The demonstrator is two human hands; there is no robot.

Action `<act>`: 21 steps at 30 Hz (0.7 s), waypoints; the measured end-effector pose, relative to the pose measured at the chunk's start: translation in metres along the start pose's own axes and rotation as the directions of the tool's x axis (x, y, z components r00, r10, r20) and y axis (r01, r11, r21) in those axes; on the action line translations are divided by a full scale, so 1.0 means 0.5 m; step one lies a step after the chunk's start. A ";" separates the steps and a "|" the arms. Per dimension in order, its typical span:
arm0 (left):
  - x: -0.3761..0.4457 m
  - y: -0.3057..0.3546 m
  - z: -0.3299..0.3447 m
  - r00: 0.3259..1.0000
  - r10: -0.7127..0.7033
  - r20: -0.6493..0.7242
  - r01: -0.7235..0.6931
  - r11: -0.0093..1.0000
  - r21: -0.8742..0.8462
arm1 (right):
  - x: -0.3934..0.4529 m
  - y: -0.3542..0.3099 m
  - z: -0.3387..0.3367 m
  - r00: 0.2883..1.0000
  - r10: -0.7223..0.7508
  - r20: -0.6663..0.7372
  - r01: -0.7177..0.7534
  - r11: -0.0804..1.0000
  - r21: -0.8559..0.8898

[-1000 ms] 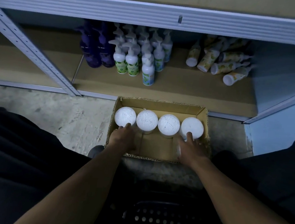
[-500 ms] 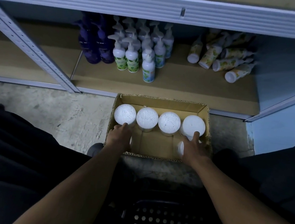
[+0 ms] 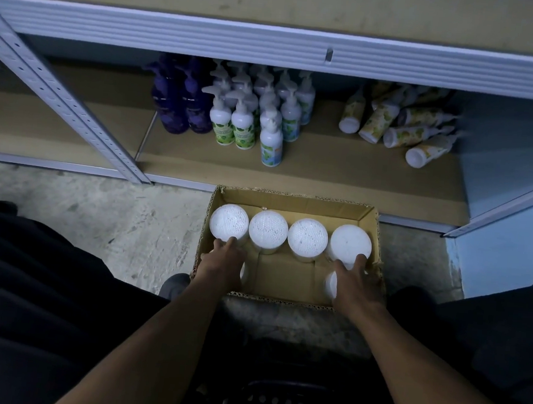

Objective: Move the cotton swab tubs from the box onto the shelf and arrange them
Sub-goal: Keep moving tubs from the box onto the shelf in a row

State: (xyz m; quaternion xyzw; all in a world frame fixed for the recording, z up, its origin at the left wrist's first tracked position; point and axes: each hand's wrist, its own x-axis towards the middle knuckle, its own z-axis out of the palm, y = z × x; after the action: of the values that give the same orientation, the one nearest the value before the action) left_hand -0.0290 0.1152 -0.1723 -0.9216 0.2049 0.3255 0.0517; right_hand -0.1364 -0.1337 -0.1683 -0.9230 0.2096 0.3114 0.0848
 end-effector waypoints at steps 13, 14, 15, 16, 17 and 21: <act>-0.030 0.046 -0.073 0.996 0.088 0.004 -0.087 0.995 -0.051 | -0.037 -0.027 -0.039 0.988 -0.147 -0.054 0.151 0.985 0.078; -0.033 0.050 -0.079 0.995 0.098 -0.012 -0.099 0.994 -0.050 | -0.043 -0.030 -0.048 0.986 -0.155 -0.058 0.159 0.985 0.072; -0.036 0.053 -0.087 0.994 0.105 -0.032 -0.107 0.993 -0.058 | -0.048 -0.035 -0.058 0.984 -0.169 -0.061 0.172 0.983 0.065; -0.039 0.057 -0.095 0.993 0.108 -0.049 -0.112 0.991 -0.074 | -0.054 -0.040 -0.071 0.981 -0.188 -0.057 0.191 0.979 0.069; -0.044 0.062 -0.105 0.992 0.109 -0.065 -0.114 0.990 -0.087 | -0.059 -0.045 -0.084 0.977 -0.207 -0.050 0.211 0.974 0.087; -0.059 0.078 -0.154 0.989 0.109 -0.099 -0.122 0.984 -0.130 | -0.081 -0.071 -0.144 0.962 -0.266 -0.066 0.273 0.951 0.148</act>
State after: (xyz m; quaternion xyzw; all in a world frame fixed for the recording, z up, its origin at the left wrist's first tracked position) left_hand -0.0212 0.0723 -0.0922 -0.9235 0.2376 0.2986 -0.0394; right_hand -0.1109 -0.1088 -0.0855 -0.9403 0.1072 0.2587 0.1934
